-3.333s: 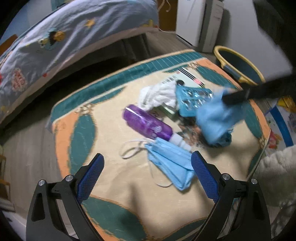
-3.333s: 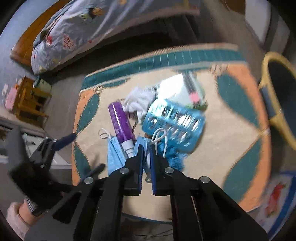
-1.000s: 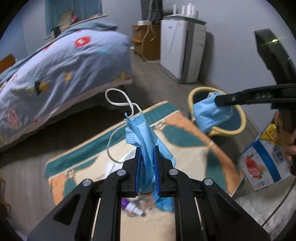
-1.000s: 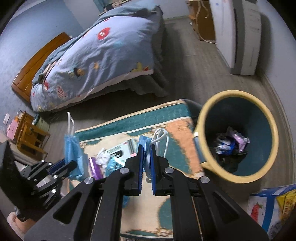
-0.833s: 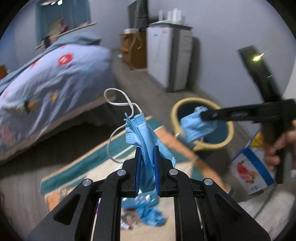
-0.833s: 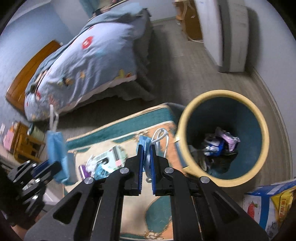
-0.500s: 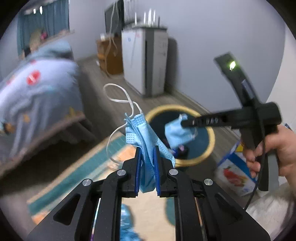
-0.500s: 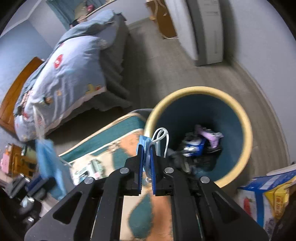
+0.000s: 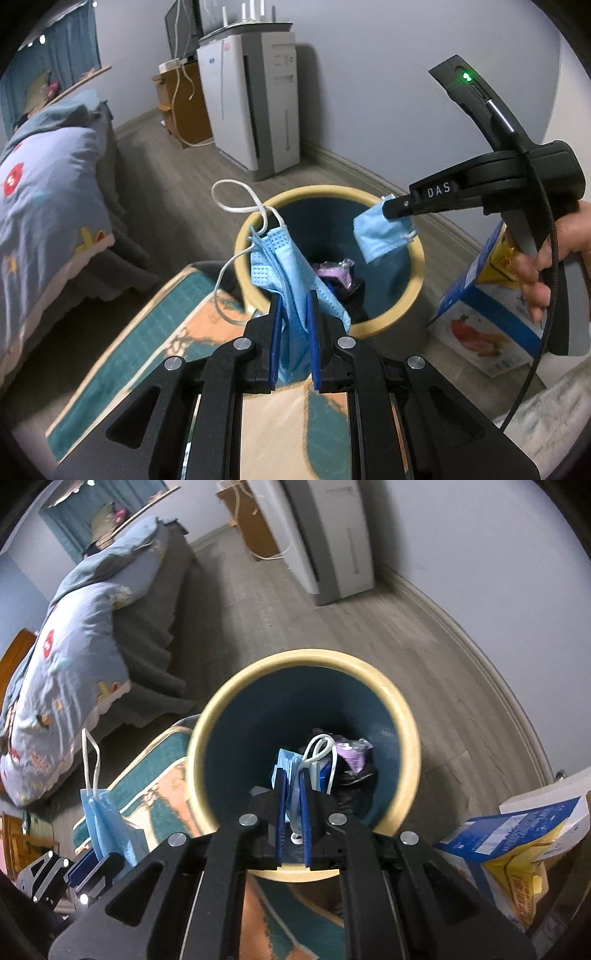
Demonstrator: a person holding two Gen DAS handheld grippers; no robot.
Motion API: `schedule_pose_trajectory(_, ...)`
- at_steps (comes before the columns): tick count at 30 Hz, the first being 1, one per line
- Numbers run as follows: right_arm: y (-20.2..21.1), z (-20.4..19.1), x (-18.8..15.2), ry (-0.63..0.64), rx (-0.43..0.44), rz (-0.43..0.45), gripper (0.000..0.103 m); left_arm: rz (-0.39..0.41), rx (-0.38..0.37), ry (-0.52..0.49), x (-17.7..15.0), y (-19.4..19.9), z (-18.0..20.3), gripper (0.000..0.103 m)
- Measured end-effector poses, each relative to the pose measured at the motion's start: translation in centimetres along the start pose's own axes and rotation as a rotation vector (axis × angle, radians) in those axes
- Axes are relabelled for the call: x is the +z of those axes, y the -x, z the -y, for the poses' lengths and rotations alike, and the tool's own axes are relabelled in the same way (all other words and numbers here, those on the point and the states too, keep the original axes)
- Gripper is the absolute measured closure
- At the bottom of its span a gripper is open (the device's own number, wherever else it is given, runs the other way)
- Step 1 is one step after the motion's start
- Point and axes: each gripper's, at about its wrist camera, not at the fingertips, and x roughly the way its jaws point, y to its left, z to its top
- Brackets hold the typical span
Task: Collect trash
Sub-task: 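Carry both blue masks over the bin and open both grippers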
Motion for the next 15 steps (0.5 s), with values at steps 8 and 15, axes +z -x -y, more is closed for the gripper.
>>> schedule_pose_trajectory(8, -0.5, 3.0, 0.1, -0.070, -0.014, -0.013, 0.096, -0.021, -0.024, -0.025, 0.4, -3.0, 2.0, 0.089)
schedule_pose_trajectory(15, -0.7, 2.8, 0.1, -0.058, -0.016, -0.020, 0.096, -0.032, -0.039, -0.010, 1.0, -5.2, 2.6, 0.089)
